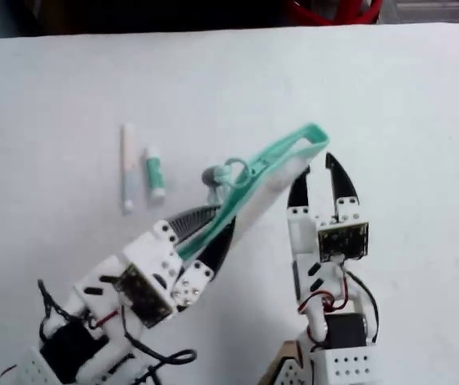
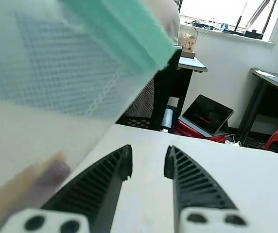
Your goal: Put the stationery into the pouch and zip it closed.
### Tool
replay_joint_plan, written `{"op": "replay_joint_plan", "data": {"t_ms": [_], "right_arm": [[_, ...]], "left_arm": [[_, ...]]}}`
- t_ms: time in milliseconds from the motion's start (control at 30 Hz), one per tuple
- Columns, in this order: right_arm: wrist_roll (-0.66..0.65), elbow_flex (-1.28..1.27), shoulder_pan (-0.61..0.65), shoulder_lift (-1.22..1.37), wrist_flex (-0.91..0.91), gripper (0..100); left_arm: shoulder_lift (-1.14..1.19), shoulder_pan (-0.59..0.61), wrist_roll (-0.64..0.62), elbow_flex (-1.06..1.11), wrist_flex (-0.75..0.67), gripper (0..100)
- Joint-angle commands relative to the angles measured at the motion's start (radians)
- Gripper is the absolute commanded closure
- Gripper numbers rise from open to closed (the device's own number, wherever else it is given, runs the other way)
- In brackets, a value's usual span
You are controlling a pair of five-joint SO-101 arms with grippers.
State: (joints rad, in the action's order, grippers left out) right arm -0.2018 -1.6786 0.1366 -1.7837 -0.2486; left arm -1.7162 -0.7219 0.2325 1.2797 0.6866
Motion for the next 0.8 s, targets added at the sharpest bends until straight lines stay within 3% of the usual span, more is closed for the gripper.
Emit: {"op": "replay_joint_plan", "data": {"t_ms": [0, 200, 367, 567, 700, 767], "right_arm": [[0.005, -0.006, 0.001, -0.004, 0.016, 87.8], [0.005, -0.006, 0.001, -0.004, 0.016, 87.7], [0.003, -0.008, -0.019, -0.004, 0.021, 87.6], [0.006, -0.012, -0.11, 0.005, 0.071, 88.3], [0.006, -0.012, -0.108, 0.005, 0.067, 97.9], [0.006, -0.012, -0.107, 0.005, 0.065, 97.3]], "left_arm": [[-0.007, 0.015, -0.044, 0.038, -0.098, 98], [-0.012, 0.018, -0.046, 0.178, -0.216, 98], [-0.012, 0.018, -0.051, 0.244, -0.196, 98], [-0.013, 0.015, -0.048, 0.181, -0.002, 98], [-0.013, 0.016, -0.046, 0.081, 0.181, 97], [-0.013, 0.016, -0.046, 0.02, 0.284, 97]]}}
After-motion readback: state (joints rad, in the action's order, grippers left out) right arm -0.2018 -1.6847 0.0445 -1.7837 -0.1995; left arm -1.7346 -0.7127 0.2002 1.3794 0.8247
